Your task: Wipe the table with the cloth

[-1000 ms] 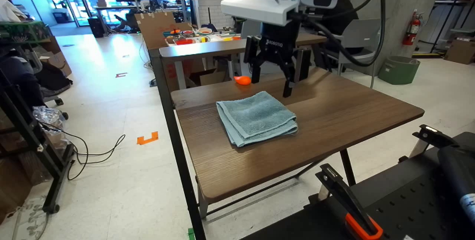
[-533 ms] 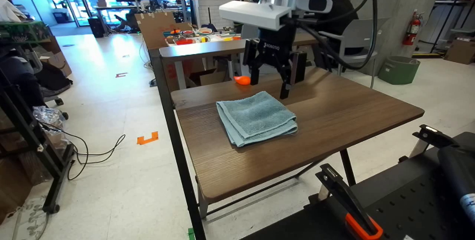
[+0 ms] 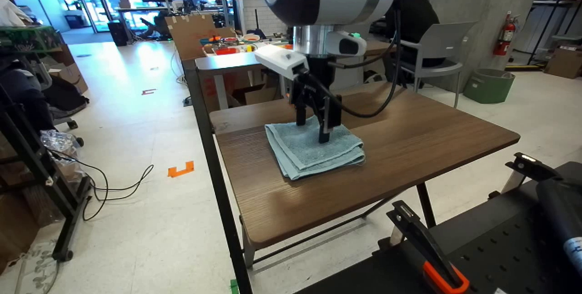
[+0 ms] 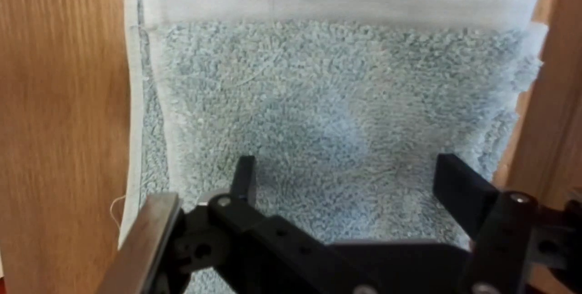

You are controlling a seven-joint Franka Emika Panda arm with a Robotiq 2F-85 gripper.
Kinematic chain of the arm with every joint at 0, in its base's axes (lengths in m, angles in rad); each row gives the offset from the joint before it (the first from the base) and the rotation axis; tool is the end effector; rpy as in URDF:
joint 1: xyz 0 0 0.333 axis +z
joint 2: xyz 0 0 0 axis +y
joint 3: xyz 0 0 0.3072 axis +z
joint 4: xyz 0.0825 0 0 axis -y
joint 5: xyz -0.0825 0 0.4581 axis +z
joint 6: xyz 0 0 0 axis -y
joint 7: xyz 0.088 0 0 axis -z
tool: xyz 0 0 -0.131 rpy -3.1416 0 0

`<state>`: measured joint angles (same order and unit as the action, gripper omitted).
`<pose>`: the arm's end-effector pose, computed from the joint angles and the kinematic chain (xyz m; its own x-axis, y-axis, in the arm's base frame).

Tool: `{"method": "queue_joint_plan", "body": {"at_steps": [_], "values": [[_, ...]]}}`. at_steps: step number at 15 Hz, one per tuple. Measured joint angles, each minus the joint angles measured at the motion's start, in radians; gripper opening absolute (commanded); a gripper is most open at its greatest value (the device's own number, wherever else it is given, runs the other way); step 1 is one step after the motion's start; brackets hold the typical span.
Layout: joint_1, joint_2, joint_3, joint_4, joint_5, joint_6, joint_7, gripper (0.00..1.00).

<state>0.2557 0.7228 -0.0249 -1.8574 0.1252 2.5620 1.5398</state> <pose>0.6471 0.1510 0.0325 0.1611 -0.9856 -0.0507 -0.9866 -0.1622 0.0183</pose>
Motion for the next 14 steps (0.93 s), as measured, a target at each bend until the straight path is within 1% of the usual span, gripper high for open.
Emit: {"method": "queue_joint_plan", "body": {"at_steps": [2,4,9,11,14], "values": [[0.001,0.049,0.008,0.049,0.001,-0.043,0.009,1.0],[0.001,0.064,0.013,0.073,0.001,-0.073,0.009,1.0],[0.001,0.064,0.012,0.077,0.002,-0.08,0.011,1.0],[0.001,0.07,0.006,0.088,0.002,-0.092,0.038,1.0],[-0.019,0.115,-0.022,0.154,0.017,-0.158,0.119,1.0]]}}
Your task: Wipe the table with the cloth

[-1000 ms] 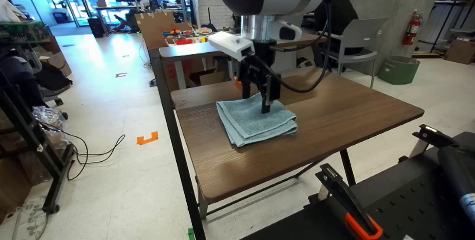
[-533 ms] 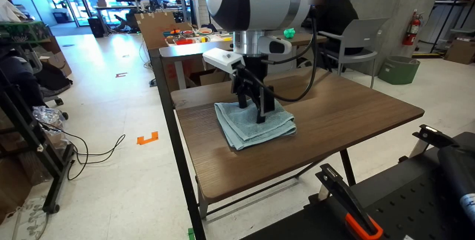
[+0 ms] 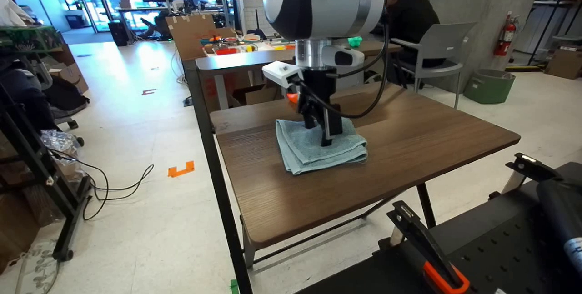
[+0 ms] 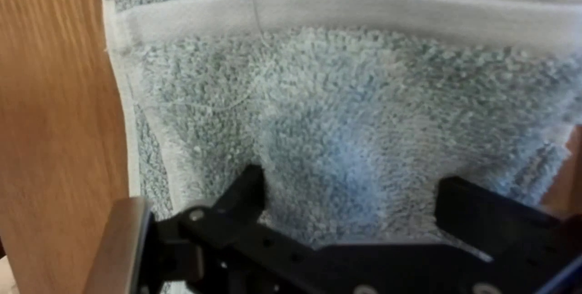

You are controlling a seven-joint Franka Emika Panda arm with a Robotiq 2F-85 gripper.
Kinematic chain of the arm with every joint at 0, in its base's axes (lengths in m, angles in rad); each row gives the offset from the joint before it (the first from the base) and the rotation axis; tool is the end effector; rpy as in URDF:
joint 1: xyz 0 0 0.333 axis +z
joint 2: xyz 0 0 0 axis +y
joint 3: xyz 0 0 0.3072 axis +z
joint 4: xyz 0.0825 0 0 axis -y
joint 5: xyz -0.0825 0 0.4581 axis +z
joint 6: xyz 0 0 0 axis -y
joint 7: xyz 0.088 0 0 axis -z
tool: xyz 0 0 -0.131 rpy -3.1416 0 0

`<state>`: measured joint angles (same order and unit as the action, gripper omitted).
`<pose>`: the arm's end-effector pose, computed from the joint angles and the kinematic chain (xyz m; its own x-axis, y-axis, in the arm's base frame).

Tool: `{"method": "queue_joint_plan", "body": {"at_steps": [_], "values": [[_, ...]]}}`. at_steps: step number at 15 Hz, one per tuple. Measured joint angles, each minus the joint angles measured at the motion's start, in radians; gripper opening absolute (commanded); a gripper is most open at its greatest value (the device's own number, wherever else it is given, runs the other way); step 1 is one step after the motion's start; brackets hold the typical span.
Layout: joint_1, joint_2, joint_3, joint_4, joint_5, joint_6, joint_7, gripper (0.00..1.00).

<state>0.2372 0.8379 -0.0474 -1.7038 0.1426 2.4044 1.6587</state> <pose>0.6672 0.1306 0.0045 0.0007 -0.9994 -0.0332 -0.9901 -0.0054 0.1402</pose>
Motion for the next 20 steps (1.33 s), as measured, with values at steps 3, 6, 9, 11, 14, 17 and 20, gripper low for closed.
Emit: {"method": "queue_joint_plan", "body": {"at_steps": [3,6,9,11,14,17,20], "values": [[-0.073,0.051,-0.025,0.077,0.037,-0.05,0.037,1.0],[-0.151,0.083,-0.054,0.132,0.067,-0.059,0.079,1.0],[-0.211,0.114,-0.089,0.177,0.094,-0.038,0.134,1.0],[-0.247,0.138,-0.11,0.205,0.104,0.006,0.176,1.0],[-0.292,0.172,-0.125,0.256,0.133,0.038,0.26,1.0],[-0.303,0.184,-0.125,0.277,0.142,0.042,0.299,1.0],[-0.3,0.182,-0.125,0.279,0.134,0.062,0.3,1.0]]}}
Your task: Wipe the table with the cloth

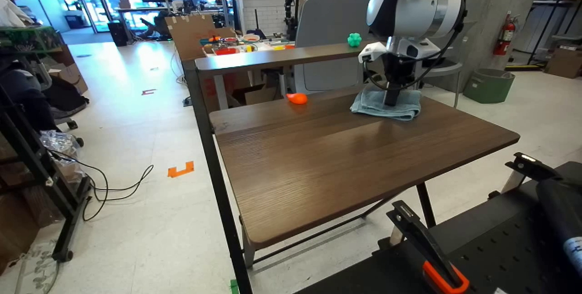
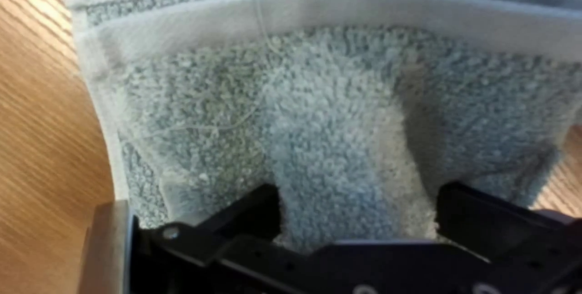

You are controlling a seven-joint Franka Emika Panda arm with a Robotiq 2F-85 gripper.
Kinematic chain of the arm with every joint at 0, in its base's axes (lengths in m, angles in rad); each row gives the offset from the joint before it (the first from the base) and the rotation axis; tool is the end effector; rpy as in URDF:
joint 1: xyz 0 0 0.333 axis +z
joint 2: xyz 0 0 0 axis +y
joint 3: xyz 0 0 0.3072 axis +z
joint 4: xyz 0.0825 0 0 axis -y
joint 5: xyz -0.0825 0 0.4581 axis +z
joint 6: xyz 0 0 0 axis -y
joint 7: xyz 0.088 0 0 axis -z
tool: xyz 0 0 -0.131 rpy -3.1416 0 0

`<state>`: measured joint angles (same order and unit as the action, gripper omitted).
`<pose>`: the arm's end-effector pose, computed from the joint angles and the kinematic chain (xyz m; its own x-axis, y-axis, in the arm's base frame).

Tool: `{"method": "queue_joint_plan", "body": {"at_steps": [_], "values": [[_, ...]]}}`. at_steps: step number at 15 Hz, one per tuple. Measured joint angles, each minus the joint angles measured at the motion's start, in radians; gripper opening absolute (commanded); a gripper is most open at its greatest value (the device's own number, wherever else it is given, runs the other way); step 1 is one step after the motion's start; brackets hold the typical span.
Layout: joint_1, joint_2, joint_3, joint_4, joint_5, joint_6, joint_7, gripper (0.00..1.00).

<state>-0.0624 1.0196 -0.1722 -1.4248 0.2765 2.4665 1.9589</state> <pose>0.7401 -0.1596 0.0047 -0.6818 -0.7300 -0.0472 -0.7298 0.6832 -0.0246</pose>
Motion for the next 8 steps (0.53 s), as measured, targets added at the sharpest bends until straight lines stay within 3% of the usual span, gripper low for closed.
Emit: {"method": "queue_joint_plan", "body": {"at_steps": [8], "values": [[-0.029,0.076,-0.049,0.117,-0.001,0.032,0.164,1.0]]}}
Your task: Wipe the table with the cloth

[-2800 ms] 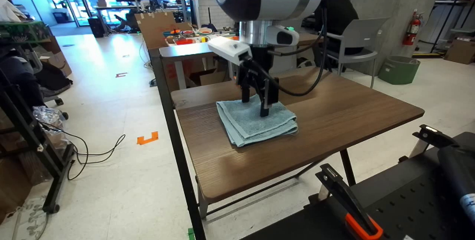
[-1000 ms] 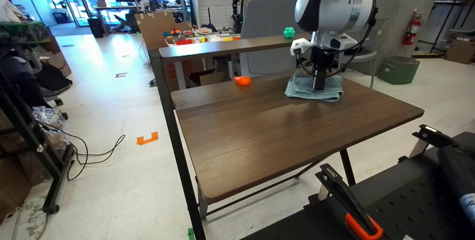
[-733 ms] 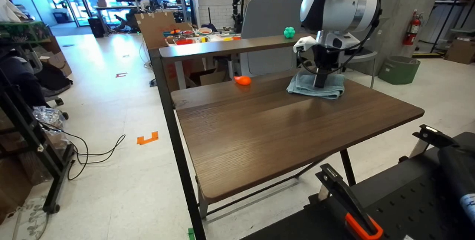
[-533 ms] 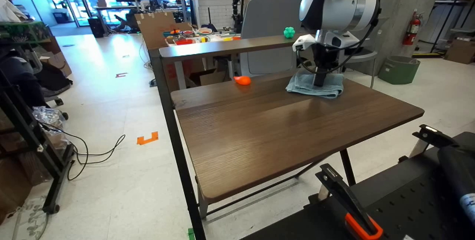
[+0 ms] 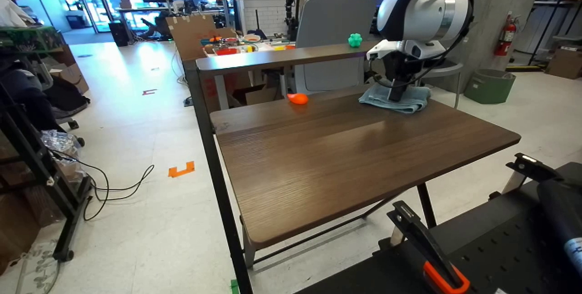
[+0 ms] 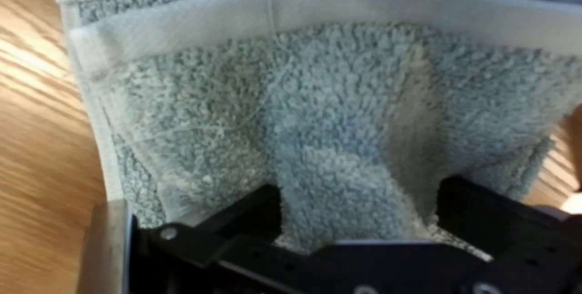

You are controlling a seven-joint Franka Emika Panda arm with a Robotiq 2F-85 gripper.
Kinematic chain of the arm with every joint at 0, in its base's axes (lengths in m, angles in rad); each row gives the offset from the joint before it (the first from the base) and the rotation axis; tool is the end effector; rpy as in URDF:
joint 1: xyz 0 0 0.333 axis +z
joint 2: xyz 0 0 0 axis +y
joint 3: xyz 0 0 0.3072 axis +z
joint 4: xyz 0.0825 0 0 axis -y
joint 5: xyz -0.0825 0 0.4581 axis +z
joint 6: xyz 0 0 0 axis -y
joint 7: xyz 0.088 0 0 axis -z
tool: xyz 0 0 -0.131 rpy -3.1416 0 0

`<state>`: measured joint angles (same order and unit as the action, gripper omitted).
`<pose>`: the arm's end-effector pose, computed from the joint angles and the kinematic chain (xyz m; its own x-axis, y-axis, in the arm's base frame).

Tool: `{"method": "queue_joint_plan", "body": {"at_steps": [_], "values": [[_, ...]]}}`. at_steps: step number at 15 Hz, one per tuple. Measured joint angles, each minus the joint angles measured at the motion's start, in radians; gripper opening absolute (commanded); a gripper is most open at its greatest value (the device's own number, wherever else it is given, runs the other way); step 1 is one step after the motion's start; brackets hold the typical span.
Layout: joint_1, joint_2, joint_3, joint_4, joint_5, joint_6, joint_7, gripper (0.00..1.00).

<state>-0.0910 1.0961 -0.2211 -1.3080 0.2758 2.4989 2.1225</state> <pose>0.7571 -0.2118 0.0084 -0.8075 -0.5868 -0.0603 -0.5789 0.8080 -0.1097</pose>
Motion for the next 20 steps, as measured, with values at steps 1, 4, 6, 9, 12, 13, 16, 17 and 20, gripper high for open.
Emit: {"method": "queue_joint_plan", "body": {"at_steps": [1,4,6,9,12,13,16,17,20], "values": [[-0.009,0.014,-0.014,0.02,0.0,0.0,0.028,1.0],[-0.037,0.04,-0.027,0.068,-0.006,-0.022,0.071,1.0],[-0.033,0.037,-0.021,0.07,-0.043,-0.038,0.041,1.0],[0.0,-0.017,0.002,-0.016,-0.09,-0.025,-0.065,1.0],[0.045,-0.111,0.003,-0.154,-0.137,-0.028,-0.166,1.0],[0.051,-0.146,0.002,-0.201,-0.149,-0.029,-0.209,1.0],[0.049,-0.26,-0.001,-0.355,-0.177,-0.03,-0.373,1.0],[0.042,-0.298,-0.001,-0.408,-0.178,-0.03,-0.437,1.0],[0.021,-0.419,-0.015,-0.566,-0.178,-0.033,-0.587,1.0]]}}
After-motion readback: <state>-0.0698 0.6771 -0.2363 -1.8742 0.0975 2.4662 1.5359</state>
